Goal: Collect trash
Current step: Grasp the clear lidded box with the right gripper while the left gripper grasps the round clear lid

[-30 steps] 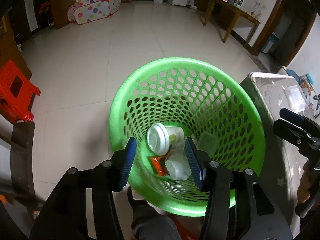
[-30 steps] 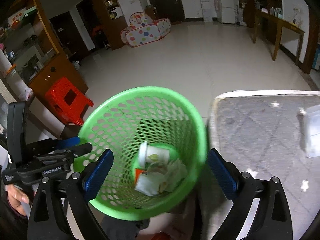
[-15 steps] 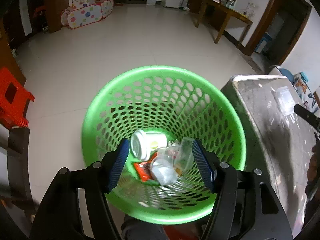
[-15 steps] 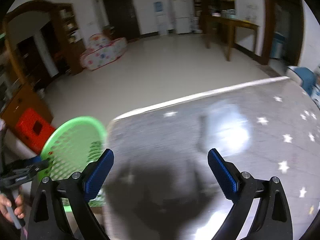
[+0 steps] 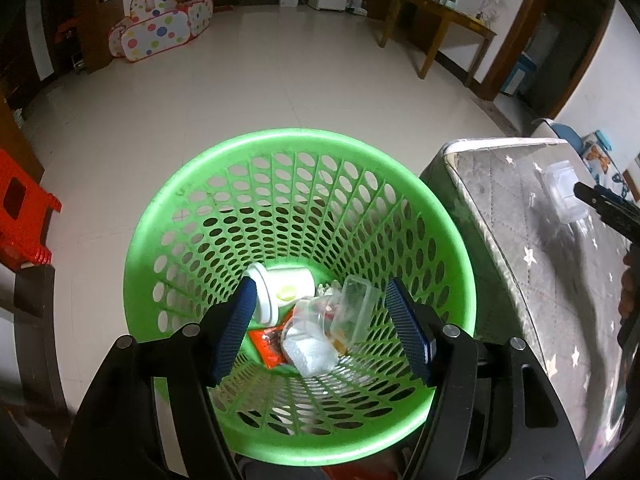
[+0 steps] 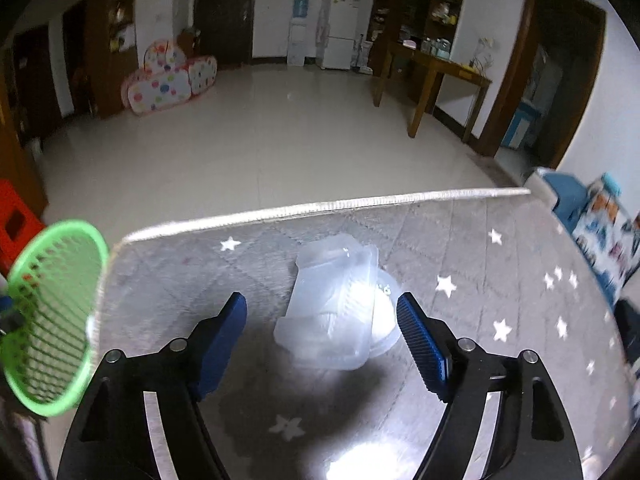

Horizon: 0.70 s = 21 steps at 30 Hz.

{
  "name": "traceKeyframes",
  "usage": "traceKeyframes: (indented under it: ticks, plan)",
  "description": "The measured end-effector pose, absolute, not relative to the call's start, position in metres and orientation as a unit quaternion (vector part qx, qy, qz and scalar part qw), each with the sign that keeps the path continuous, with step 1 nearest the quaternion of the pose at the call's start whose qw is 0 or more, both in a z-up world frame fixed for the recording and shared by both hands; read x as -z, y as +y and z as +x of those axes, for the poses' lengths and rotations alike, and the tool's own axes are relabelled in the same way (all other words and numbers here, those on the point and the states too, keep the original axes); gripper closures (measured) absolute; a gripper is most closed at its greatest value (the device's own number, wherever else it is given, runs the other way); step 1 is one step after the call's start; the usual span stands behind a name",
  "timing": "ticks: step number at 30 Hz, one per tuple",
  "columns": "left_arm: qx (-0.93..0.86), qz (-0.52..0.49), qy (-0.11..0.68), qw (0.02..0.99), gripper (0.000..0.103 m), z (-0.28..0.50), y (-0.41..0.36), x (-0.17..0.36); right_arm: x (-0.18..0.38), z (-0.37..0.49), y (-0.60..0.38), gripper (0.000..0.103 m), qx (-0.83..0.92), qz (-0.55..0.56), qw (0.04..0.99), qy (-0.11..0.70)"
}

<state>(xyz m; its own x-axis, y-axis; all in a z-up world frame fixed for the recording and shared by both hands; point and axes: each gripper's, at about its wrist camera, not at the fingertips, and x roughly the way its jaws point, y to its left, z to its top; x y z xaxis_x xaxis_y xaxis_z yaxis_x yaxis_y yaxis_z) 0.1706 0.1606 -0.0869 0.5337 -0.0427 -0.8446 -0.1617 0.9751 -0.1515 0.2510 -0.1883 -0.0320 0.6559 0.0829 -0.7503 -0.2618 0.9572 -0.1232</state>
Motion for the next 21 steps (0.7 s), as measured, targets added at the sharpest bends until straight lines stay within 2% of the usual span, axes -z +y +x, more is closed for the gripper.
traceKeyframes:
  ticks: [8,10,14,21]
  plan:
    - [-0.035,-0.112,0.487,0.865,0.036,0.175,0.165,0.094,0.068,0.265,-0.173,0.03,-0.066,-0.195,0.886,0.416]
    - [-0.033,-0.112,0.488,0.865,0.036,0.177,0.164,0.094,0.075,0.264,-0.173,0.033,-0.052,-0.217,0.884,0.411]
    - [-0.029,-0.108,0.489,0.865,0.036,0.181,0.157,0.093,0.079,0.261,-0.177,0.049,-0.033,-0.242,0.884,0.399]
    - [-0.01,-0.097,0.482,0.871,0.036,0.189,0.136,0.081,0.071,0.257,-0.206,0.049,-0.051,-0.165,0.901,0.399]
